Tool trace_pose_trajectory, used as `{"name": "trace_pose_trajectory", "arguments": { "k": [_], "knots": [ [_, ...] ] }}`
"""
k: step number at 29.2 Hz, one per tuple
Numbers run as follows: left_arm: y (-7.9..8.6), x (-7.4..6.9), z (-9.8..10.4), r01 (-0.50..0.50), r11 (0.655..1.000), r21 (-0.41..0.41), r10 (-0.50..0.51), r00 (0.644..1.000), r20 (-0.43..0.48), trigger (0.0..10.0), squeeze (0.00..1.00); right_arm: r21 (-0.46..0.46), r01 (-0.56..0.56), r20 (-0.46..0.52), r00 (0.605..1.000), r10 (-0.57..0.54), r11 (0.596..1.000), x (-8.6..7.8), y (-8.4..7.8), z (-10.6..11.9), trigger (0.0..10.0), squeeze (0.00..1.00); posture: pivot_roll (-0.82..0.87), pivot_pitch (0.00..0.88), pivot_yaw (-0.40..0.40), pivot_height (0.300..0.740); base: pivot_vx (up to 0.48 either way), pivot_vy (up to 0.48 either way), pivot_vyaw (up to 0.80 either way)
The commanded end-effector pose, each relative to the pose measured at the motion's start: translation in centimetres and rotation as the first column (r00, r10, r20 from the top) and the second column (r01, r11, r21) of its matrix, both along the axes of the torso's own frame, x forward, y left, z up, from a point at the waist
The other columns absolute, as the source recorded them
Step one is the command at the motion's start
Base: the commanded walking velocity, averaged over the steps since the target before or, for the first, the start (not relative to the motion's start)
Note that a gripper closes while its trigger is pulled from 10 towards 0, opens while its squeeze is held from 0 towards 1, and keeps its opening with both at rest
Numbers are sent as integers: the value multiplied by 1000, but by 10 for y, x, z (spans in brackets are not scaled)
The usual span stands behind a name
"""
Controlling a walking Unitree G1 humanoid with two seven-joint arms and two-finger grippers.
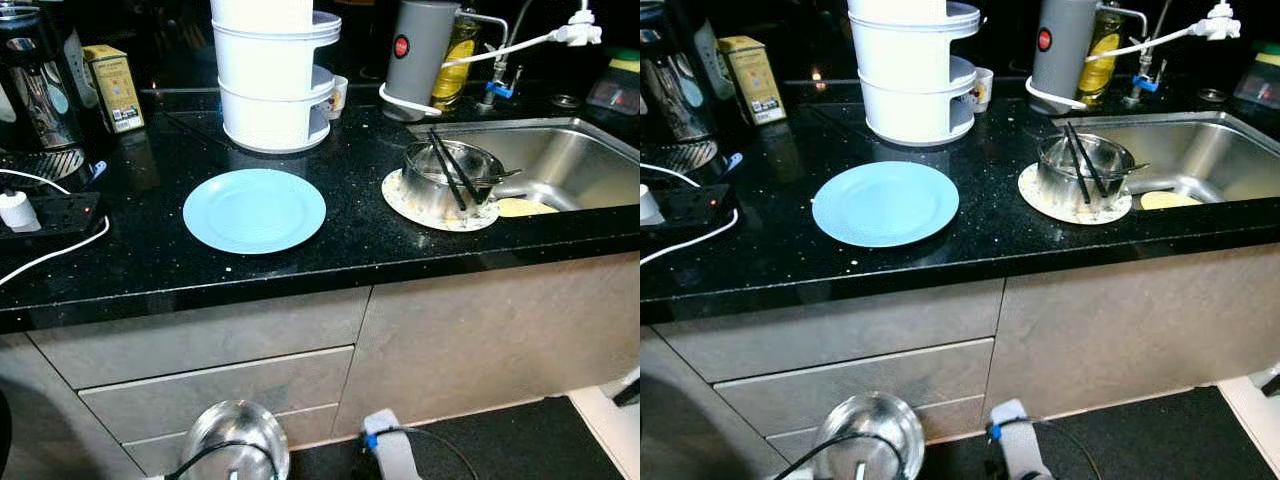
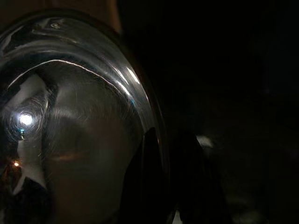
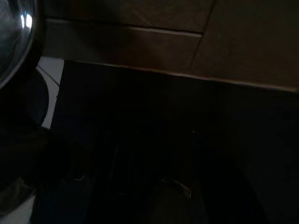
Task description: Kitchen organization
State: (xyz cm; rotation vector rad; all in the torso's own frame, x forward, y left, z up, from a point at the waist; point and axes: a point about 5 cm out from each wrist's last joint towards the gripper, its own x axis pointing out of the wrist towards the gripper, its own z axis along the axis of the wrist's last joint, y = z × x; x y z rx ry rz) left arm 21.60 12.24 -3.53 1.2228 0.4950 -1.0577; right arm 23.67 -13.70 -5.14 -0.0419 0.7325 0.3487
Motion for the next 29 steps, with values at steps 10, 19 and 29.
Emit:
{"name": "trace_pose_trajectory", "arguments": {
  "k": [10,19,29],
  "knots": [
    [2,-7,-12,174,984,29,-176,981,79,0,0,254,101,-78,993,-84,962,18,20,13,10000,1000,-39,166,-69,740,0,0,0],
    [5,-12,-18,200,980,5,-199,976,84,0,0,427,129,-177,983,-57,895,25,39,21,10000,1000,-35,173,-77,740,0,0,0],
    [-5,0,-7,270,962,-38,-261,953,153,0,0,461,161,-143,984,-106,872,41,46,35,10000,1000,-31,182,-97,740,0,0,0]
  ]
}}
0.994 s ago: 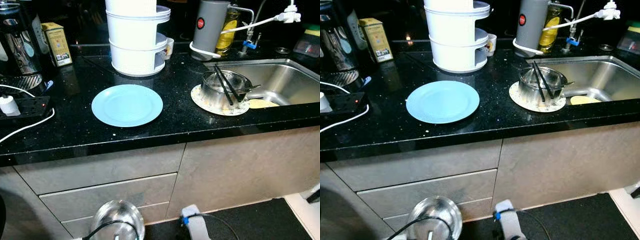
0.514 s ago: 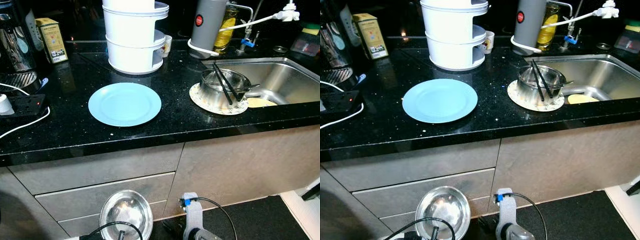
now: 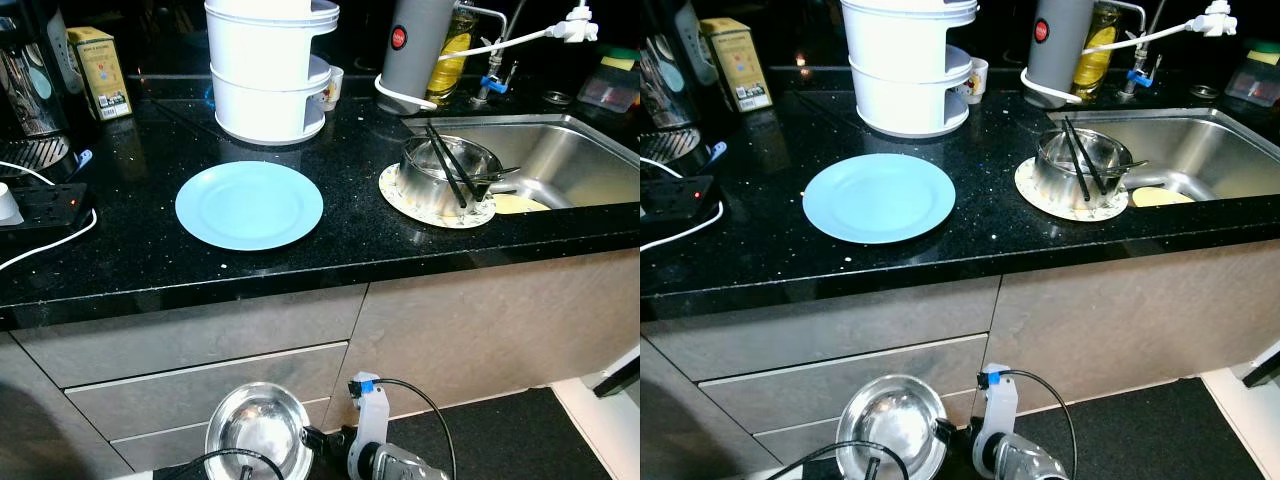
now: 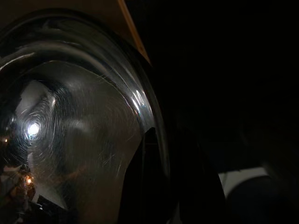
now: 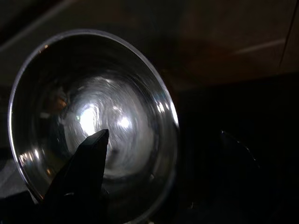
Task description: Kitchen organization
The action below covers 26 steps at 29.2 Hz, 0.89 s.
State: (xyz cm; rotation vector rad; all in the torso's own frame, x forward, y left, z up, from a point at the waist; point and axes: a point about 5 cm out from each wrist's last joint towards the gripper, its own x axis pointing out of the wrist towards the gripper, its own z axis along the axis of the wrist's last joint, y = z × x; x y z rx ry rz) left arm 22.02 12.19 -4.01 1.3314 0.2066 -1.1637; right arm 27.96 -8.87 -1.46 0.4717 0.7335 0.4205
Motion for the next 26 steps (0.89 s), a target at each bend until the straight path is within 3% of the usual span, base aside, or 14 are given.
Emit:
{"name": "trace_pose_trajectory", "arguments": {
  "k": [1,2,3,12,26],
  "knots": [
    [-5,-4,-2,38,999,-10,-38,999,0,0,0,8,40,-18,999,-40,999,1,-2,0,10000,1000,-31,182,-97,740,0,0,0],
    [-5,-4,-1,54,998,-16,-54,999,7,0,0,-12,16,-12,1000,-16,1000,3,1,2,10000,965,-31,182,-97,740,0,0,0],
    [-6,-4,-1,60,998,-18,-59,998,9,0,0,-40,-10,-1,1000,10,999,4,2,3,10000,0,-31,183,-97,740,0,0,0],
    [-14,1,5,148,989,-27,-146,987,59,0,0,-169,-44,62,997,55,985,14,7,11,10000,0,-25,186,-103,740,0,0,0],
    [-29,9,15,249,968,-35,-242,961,132,0,0,-272,-65,36,996,78,960,13,7,8,10000,0,-23,191,-105,740,0,0,0]
  ]
}}
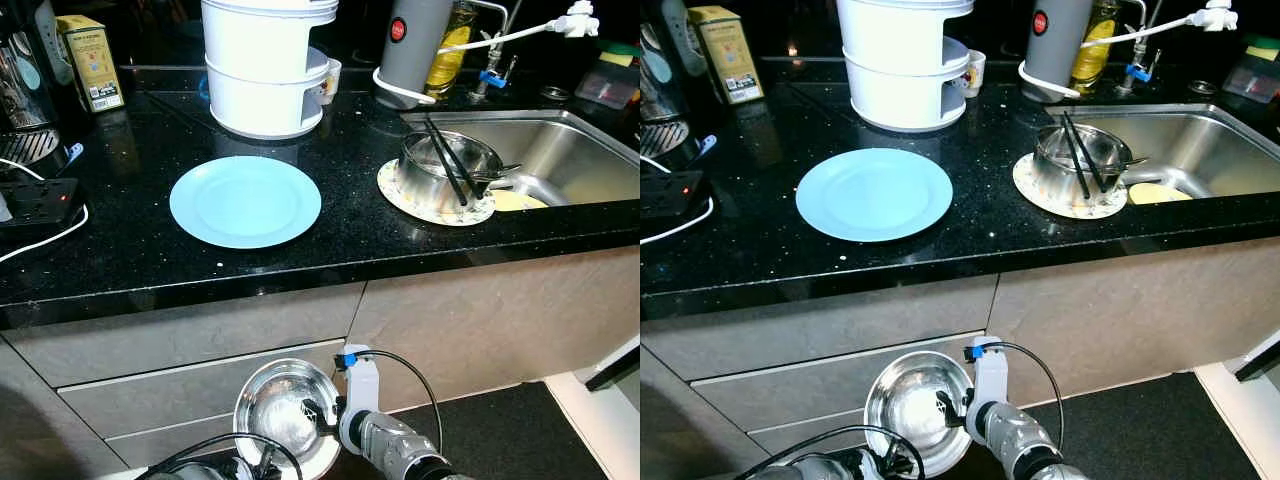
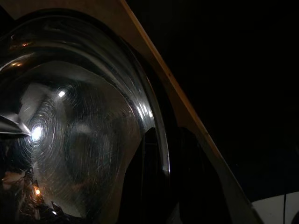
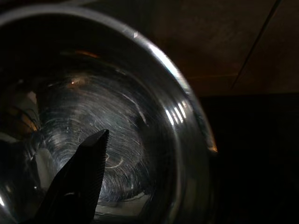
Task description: Kitchen organization
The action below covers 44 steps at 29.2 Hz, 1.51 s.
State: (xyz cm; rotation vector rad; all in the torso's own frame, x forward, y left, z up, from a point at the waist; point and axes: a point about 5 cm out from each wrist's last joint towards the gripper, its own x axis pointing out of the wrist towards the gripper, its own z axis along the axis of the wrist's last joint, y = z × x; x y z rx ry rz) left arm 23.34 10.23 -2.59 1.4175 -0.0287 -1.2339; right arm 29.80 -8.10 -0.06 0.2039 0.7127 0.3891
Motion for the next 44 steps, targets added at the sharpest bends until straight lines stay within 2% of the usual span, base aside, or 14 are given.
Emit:
{"name": "trace_pose_trajectory", "arguments": {
  "k": [1,5,6,7,8,9,10,16,33,37,39,44],
  "knots": [
    [-11,-3,2,65,998,-22,-65,998,7,0,0,-37,-25,-35,999,23,999,-6,0,-6,10000,0,-23,191,-105,740,0,0,0],
    [-12,-2,2,71,997,-23,-71,997,11,0,0,-44,-33,-35,999,31,998,-6,0,-7,10000,0,-23,191,-105,740,0,0,0],
    [-12,-2,3,77,997,-21,-77,997,14,0,0,-46,-32,-34,999,30,998,-6,0,-7,9529,0,-22,190,-104,740,0,0,0],
    [-13,-1,2,85,996,-14,-85,996,17,0,0,-55,-33,-24,999,31,998,-5,0,-6,1882,0,-22,190,-104,740,0,0,0],
    [-13,-1,2,85,996,-14,-85,996,17,0,0,-55,-33,-24,999,31,998,-5,0,-6,1882,0,-22,190,-104,740,0,0,0],
    [-12,-1,2,88,996,-8,-88,996,18,0,0,-58,-34,-21,999,33,998,-5,0,-5,353,0,-22,190,-104,740,0,0,0],
    [-12,-1,2,91,996,-3,-90,996,18,0,0,-59,-36,-19,999,35,998,-4,0,-5,0,0,-25,188,-102,740,0,0,0],
    [-10,-3,-2,96,995,26,-96,995,6,0,0,-65,-51,-13,999,50,997,-4,0,-4,0,0,-26,188,-101,740,0,0,0],
    [-9,-5,-5,108,993,43,-108,994,1,0,0,-47,-48,-4,999,48,998,-4,3,-3,0,0,-26,184,-103,740,0,0,0],
    [-9,-4,-5,104,994,43,-104,995,0,0,0,-11,-45,-4,999,45,999,-4,5,-3,0,0,-25,184,-102,740,0,0,0],
    [-8,-4,-5,104,994,44,-104,995,1,0,0,74,-58,-11,998,59,996,-5,12,-1,0,0,-27,184,-97,740,0,0,0],
    [-7,-4,-6,103,994,46,-103,995,-3,0,0,92,-79,-16,997,81,993,-7,14,-1,0,0,-27,186,-96,740,0,0,0]
  ]
}}
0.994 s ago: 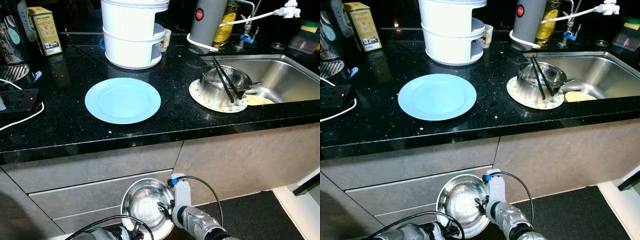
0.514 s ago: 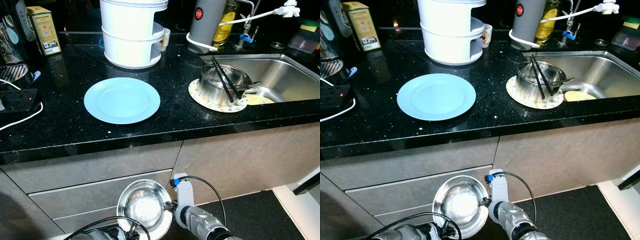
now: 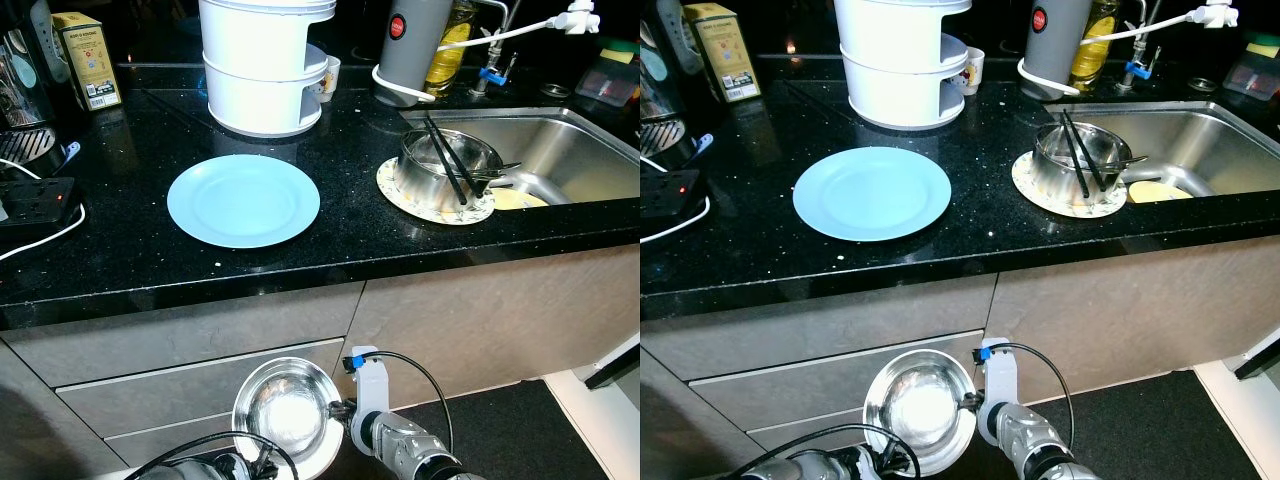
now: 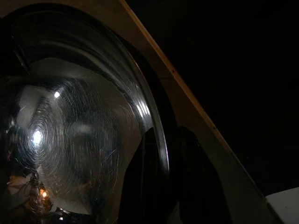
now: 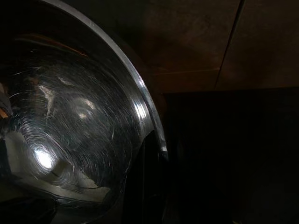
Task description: Kitchen organization
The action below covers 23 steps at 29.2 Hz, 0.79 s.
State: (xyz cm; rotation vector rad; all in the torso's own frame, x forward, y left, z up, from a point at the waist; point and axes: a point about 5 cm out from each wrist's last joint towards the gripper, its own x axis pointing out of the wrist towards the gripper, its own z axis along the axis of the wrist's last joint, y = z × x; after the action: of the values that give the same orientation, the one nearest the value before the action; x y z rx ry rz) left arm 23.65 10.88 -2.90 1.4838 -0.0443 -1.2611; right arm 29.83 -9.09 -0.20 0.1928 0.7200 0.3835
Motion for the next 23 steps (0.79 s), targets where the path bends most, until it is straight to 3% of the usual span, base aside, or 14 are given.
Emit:
{"name": "trace_pose_trajectory", "arguments": {
  "k": [1,9,10,11,15,16,23],
  "knots": [
    [-13,-7,-3,58,998,-6,-59,998,-28,0,0,108,-80,-13,997,82,991,-8,25,0,0,0,-27,186,-96,740,0,0,0],
    [-13,-8,-3,59,998,-12,-59,998,-33,0,0,131,-126,-11,992,129,983,-13,29,-3,0,0,-26,193,-97,740,0,0,0],
    [-13,-8,-3,59,998,-14,-59,998,-33,0,0,110,-151,-1,988,152,982,-14,31,-3,1843,0,-26,193,-97,740,0,0,0],
    [-14,-8,-3,60,998,-18,-61,998,-34,0,0,101,-164,3,986,165,981,-15,33,-3,10000,0,-29,202,-109,740,0,0,0],
    [-15,-8,-3,63,998,-23,-63,997,-33,0,0,108,-169,-2,985,171,980,-16,35,-4,10000,0,-29,202,-109,740,0,0,0],
    [-15,-9,-2,67,997,-24,-68,997,-33,0,0,122,-164,-8,986,167,979,-16,37,-3,10000,1000,-27,204,-108,740,0,0,0],
    [-16,-8,-1,79,997,-27,-79,996,-30,0,0,109,-161,3,987,162,981,-15,39,-2,10000,1000,-27,208,-107,740,0,0,0]
  ]
}}
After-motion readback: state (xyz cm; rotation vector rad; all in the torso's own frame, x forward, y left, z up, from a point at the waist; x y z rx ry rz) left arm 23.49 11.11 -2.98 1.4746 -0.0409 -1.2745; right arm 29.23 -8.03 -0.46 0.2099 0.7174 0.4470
